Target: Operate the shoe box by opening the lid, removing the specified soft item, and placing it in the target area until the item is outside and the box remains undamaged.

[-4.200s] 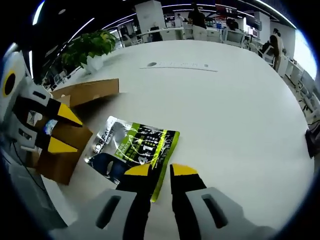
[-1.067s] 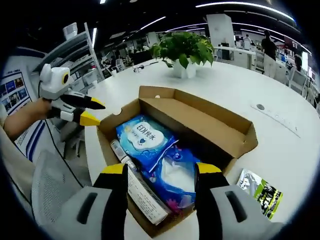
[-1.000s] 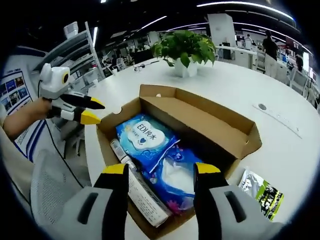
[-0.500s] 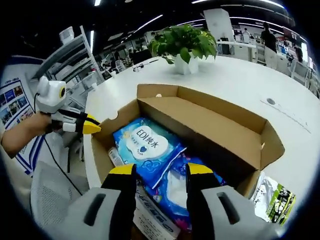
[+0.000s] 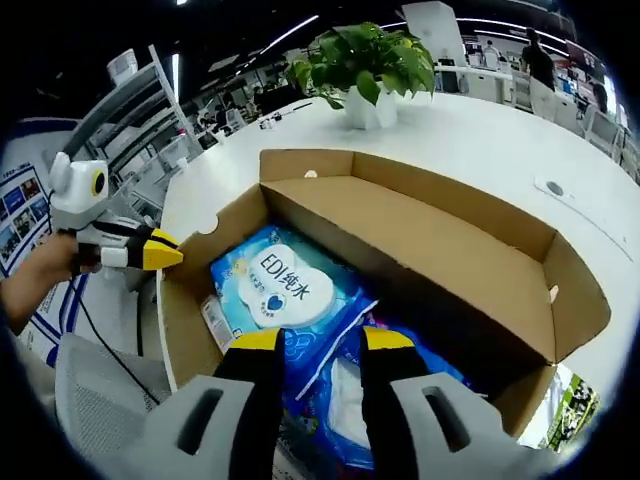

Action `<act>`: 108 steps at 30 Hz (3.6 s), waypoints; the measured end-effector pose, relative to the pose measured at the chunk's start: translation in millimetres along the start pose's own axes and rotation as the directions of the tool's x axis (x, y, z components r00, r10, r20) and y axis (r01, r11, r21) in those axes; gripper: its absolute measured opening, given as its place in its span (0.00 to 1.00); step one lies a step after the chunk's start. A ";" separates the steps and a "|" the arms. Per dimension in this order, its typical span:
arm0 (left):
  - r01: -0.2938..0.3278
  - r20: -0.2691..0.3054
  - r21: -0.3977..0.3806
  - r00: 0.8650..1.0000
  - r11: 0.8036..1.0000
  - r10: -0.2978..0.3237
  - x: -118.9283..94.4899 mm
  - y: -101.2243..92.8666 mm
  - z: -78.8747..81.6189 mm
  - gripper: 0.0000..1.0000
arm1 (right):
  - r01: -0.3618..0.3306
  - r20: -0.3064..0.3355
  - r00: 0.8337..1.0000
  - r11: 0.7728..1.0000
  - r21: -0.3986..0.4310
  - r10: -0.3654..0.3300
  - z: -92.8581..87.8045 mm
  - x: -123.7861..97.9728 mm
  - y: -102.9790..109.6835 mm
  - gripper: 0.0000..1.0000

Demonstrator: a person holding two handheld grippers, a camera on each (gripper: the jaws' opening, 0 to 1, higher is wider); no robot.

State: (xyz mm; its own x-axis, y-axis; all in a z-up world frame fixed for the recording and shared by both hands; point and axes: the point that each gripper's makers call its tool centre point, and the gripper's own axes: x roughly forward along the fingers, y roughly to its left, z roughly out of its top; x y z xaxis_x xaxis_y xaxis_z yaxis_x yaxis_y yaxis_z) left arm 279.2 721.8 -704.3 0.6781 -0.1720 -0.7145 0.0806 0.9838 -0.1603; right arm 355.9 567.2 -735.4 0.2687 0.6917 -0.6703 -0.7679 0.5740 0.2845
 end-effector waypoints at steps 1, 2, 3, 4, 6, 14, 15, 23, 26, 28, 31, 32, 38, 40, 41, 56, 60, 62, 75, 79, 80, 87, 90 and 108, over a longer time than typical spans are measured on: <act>-0.002 -0.001 0.006 1.000 1.000 0.002 0.0 0.0 -0.1 0.04 | 0.002 -0.001 1.000 1.000 -0.004 -0.002 0.4 1.1 -0.7 0.23; -0.003 0.000 0.007 1.000 1.000 0.003 0.1 0.1 -0.1 0.04 | 0.002 -0.003 1.000 1.000 -0.007 -0.002 0.7 3.1 -1.8 0.22; -0.005 0.000 0.008 1.000 1.000 0.005 0.1 0.2 -0.2 0.04 | 0.002 -0.006 1.000 1.000 -0.008 -0.002 1.0 4.4 -2.5 0.22; -0.005 0.000 0.007 1.000 1.000 0.005 0.1 0.3 -0.3 0.04 | 0.002 -0.009 1.000 1.000 -0.009 -0.002 1.2 5.2 -2.6 0.21; -0.005 -0.001 0.005 1.000 1.000 0.005 0.2 0.4 -0.4 0.04 | 0.003 -0.018 1.000 1.000 -0.017 -0.004 0.8 7.5 -3.2 0.18; -0.002 -0.004 -0.004 1.000 1.000 0.002 0.6 1.0 -0.8 0.04 | 0.034 -0.045 0.998 0.999 0.040 -0.032 1.8 18.4 -13.9 0.08; -0.001 -0.004 -0.007 1.000 1.000 0.001 0.6 1.1 -0.8 0.04 | 0.033 -0.048 0.998 0.998 0.048 -0.031 2.0 19.4 -14.4 0.07; -0.010 -0.006 0.001 1.000 1.000 0.010 0.8 2.0 -0.5 0.04 | 0.030 -0.055 0.998 0.998 0.053 -0.027 4.2 21.6 -9.1 0.00; -0.013 -0.005 0.003 1.000 1.000 0.013 0.7 2.3 -0.5 0.04 | 0.038 -0.045 0.998 0.998 0.055 -0.036 6.6 18.0 -7.4 0.00; -0.013 -0.005 0.003 1.000 1.000 0.013 0.8 2.4 -0.5 0.04 | 0.038 -0.032 0.999 0.997 0.072 -0.036 9.9 14.3 -6.3 0.00; -0.012 -0.004 0.004 1.000 1.000 0.012 0.8 2.6 -0.7 0.04 | 0.039 -0.011 0.999 0.996 0.085 -0.038 15.3 8.9 -4.6 0.00; -0.012 -0.004 0.005 1.000 1.000 0.012 0.8 2.5 -0.7 0.04 | 0.040 -0.004 0.999 0.995 0.087 -0.040 16.8 6.8 -3.9 0.00; -0.014 -0.020 0.021 1.000 1.000 0.014 0.3 1.0 -1.1 0.04 | 0.060 0.013 0.998 0.996 0.069 -0.061 20.0 -3.7 -2.8 0.00; -0.015 -0.025 0.027 1.000 1.000 0.016 0.1 0.6 -1.1 0.04 | 0.069 0.012 0.997 0.996 0.061 -0.070 19.1 -7.6 -4.1 0.00; -0.016 -0.027 0.029 1.000 0.999 0.016 0.1 0.5 -1.2 0.04 | 0.071 0.015 0.997 0.996 0.055 -0.072 19.3 -10.3 -4.3 0.00; -0.013 -0.067 0.101 0.998 0.995 0.020 -1.1 -1.8 -1.8 0.05 | 0.122 0.035 0.992 0.989 0.079 -0.125 19.0 -44.5 -18.2 0.00; -0.010 -0.064 0.112 0.998 0.994 0.017 -4.4 -2.0 2.2 0.05 | 0.132 0.031 0.990 0.988 0.081 -0.135 15.5 -51.0 -20.7 0.00; -0.020 -0.051 0.120 0.998 0.993 0.026 -8.2 -1.1 7.9 0.07 | 0.132 0.031 0.990 0.987 0.089 -0.135 13.7 -53.0 -22.0 0.00; 0.031 0.029 0.174 0.999 0.984 -0.036 -7.7 -27.6 46.9 0.20 | 0.155 0.005 0.988 0.981 0.115 -0.157 1.0 -53.2 -34.7 0.00; 0.077 -0.004 0.184 0.997 0.980 -0.077 5.7 -40.2 44.3 0.20 | 0.170 -0.005 0.985 0.980 0.101 -0.170 -3.4 -53.1 -37.8 0.00; 0.084 -0.009 0.185 0.996 0.979 -0.084 8.7 -42.1 43.7 0.20 | 0.172 -0.006 0.985 0.980 0.097 -0.172 -4.2 -53.3 -37.8 0.00; 0.168 -0.098 0.190 0.984 0.967 -0.151 35.0 -57.9 32.9 0.20 | 0.185 -0.015 0.983 0.979 0.089 -0.184 -9.9 -51.9 -43.0 0.00; 0.196 -0.144 0.170 0.974 0.966 -0.172 45.5 -60.1 24.6 0.20 | 0.187 -0.017 0.982 0.978 0.090 -0.186 -11.8 -51.1 -45.0 0.00; 0.273 -0.269 -0.177 0.911 0.945 -0.314 71.0 -74.5 -7.0 0.07 | 0.184 0.001 0.983 0.976 0.112 -0.186 -17.7 -50.7 -46.4 0.00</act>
State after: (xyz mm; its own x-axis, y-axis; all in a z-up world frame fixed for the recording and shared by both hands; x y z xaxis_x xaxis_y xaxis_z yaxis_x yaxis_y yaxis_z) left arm 316.2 636.0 -747.8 0.3959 -0.4790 -0.7835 0.1323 0.8741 -0.4675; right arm 367.6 497.8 -726.7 0.4069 0.5735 -0.7110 -0.6351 0.7370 0.2311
